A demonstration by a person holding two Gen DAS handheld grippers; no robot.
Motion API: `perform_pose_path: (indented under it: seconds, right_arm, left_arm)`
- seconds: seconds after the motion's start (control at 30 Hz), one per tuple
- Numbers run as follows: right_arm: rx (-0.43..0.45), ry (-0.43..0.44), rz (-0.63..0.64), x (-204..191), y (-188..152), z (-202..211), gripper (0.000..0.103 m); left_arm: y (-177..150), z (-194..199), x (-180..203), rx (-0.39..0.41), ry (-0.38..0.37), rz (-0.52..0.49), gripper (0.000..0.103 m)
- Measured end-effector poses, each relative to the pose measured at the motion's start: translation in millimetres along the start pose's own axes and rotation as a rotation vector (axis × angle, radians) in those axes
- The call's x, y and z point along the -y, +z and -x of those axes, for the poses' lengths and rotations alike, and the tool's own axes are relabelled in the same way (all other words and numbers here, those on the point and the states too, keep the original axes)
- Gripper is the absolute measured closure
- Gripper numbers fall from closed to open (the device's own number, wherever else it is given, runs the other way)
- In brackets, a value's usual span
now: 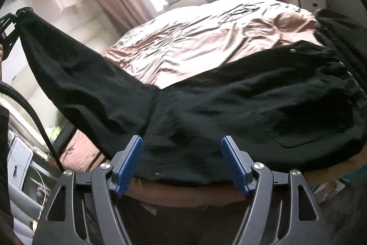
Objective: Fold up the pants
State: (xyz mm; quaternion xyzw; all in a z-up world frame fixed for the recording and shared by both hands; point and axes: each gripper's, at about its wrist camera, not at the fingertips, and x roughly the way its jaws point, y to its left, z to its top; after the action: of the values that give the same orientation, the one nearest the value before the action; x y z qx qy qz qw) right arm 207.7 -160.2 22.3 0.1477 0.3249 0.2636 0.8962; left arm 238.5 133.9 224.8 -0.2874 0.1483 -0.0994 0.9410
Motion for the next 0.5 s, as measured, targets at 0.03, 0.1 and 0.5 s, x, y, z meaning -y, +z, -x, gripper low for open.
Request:
perform_pose_path:
  seconds: [0.03,0.1,0.5]
  right_arm:
    - [0.003,-0.006,-0.012,6.6,-1.6,4.8,0.034]
    - [0.010,-0.023,-0.036,17.9,-1.1,13.5,0.034]
    - [0.067,-0.069,-0.130,58.1,-8.3,60.3,0.034]
  left_arm:
    - [0.7,-5.3,9.5,-0.008,-0.011,-0.013,0.099]
    - [0.7,-16.4,24.2,-0.020,-0.031,-0.038,0.099]
    - [-23.1,-97.7,89.8,-0.159,-0.125,-0.090,0.099]
